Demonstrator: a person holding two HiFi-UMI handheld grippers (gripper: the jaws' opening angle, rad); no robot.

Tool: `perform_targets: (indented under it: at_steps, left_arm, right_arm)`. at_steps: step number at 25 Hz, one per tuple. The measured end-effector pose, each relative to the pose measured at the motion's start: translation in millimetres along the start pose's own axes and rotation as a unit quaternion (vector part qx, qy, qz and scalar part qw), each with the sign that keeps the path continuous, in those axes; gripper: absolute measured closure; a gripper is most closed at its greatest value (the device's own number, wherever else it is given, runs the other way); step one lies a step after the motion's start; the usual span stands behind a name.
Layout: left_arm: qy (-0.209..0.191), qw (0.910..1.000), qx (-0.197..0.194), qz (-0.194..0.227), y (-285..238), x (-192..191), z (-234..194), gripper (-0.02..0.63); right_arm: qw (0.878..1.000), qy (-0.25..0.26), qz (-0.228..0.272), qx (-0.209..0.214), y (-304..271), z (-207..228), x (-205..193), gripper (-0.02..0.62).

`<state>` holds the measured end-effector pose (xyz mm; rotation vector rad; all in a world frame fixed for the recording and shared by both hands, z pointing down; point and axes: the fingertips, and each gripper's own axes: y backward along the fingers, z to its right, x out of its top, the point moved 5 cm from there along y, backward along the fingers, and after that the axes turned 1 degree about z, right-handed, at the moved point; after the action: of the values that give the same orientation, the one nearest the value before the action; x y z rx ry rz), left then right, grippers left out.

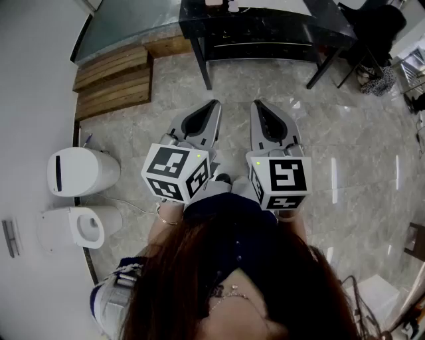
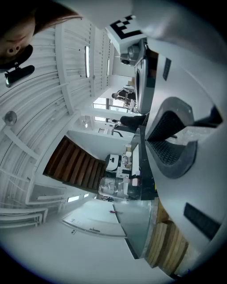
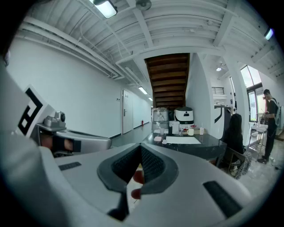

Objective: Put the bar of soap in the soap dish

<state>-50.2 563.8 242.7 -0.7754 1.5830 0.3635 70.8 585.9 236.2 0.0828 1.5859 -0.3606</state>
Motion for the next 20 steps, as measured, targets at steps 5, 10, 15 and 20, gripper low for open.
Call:
perform_targets:
  at_steps: [5,10,15,20]
  left_arm:
    - [0.003,1.0000,0.003,-0.002,-8.7,-0.9,3.9,0.611]
    - [0.006,0.9999,0.011,-0.001,-18.9,-0.6,10.4,0.611]
    - [0.008,0.9996,0.027,0.009,-28.7,1.0,19.7,0.611]
    - [0.015,0.9990,0.041,0.011,-35.2,1.0,24.0,0.611]
  right_arm:
    - [1.000,-0.001,0.001,0.002,-0.8,10.4,-0.2,0.597]
    - [1.000,0.002,0.007,0.011,-0.4,23.8,-0.2,0.597]
    - [0.999,0.010,0.009,0.029,-1.2,39.4,-3.2,0.597]
    - [0.999,0.004,0.010,0.046,-6.2,51.4,-4.3,0.597]
